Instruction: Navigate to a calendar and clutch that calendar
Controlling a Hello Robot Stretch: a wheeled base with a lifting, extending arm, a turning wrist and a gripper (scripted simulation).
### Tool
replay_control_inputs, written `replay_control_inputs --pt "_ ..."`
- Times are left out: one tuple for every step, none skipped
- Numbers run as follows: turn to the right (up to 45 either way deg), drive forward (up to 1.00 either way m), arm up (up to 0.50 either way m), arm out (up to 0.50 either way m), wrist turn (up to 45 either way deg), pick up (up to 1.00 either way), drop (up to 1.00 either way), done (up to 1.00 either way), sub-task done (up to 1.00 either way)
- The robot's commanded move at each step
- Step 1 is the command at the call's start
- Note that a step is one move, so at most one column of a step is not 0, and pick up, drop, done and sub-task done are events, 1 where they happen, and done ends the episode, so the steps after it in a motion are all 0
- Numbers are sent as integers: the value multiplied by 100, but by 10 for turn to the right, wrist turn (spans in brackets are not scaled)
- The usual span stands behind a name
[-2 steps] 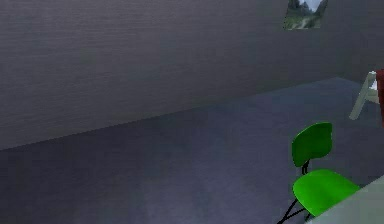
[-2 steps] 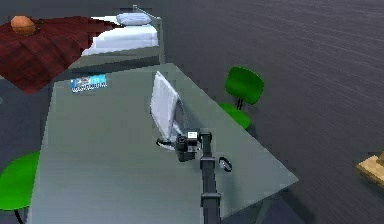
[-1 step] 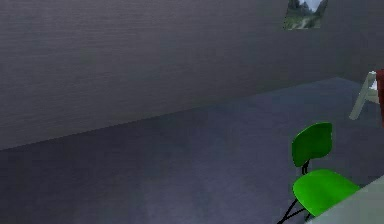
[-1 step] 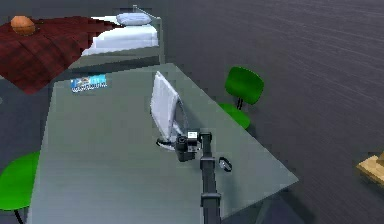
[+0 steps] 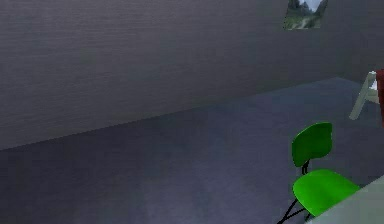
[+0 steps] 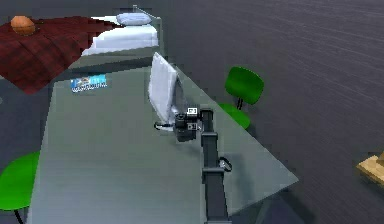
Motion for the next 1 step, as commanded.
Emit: replay_control_inputs --pt "0 0 0 0 0 0 0 100 0"
